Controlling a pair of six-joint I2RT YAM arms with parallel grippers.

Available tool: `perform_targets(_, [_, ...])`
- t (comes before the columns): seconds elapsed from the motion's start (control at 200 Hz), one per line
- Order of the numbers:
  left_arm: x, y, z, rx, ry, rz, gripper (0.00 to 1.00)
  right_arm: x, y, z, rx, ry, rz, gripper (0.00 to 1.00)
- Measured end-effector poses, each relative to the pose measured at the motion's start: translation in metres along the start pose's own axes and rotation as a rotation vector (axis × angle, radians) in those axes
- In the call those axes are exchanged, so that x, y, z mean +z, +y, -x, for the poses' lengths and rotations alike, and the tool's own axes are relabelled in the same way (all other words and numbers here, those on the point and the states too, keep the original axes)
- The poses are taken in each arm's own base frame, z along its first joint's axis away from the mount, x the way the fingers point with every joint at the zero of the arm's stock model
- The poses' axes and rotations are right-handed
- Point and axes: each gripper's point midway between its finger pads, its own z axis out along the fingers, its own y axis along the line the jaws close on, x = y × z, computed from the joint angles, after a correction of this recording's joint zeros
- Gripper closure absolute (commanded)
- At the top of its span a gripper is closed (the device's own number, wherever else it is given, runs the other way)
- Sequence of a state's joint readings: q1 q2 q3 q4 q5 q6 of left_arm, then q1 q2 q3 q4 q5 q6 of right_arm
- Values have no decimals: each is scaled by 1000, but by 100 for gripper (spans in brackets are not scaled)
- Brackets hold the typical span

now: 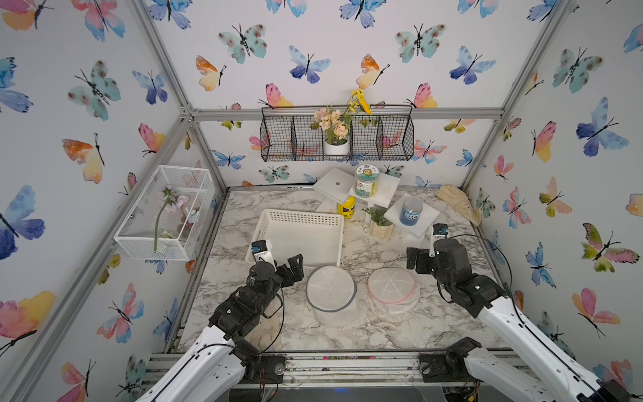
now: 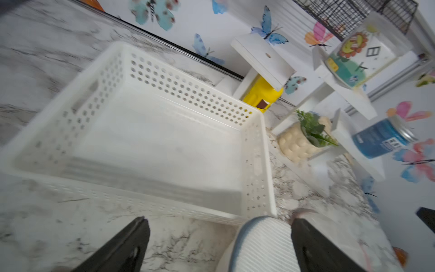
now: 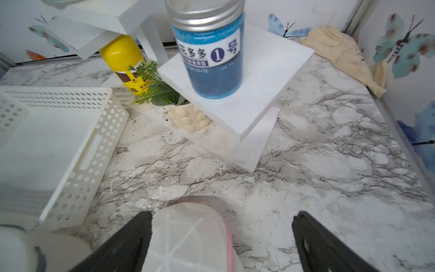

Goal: Turn the laundry bag inside out
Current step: Reset both arms

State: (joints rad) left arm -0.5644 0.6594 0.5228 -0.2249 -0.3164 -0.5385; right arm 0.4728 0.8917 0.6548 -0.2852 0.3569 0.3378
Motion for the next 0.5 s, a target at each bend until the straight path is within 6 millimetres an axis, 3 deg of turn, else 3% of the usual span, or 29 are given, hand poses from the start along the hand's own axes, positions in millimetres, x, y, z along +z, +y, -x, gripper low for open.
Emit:
perform_targets(0.285, [25,85,8,209,-119,259,1,59,-63,-58,-55,-93,-170,2])
perform_targets(0.38, [32,107,6,230,-155,296,1,70,-76,-63,-55,-118,-189,2])
perform_targets(0.501, [45,114,-6,298,-170,281,1,83,-80,-57,-53,-173,-177,2])
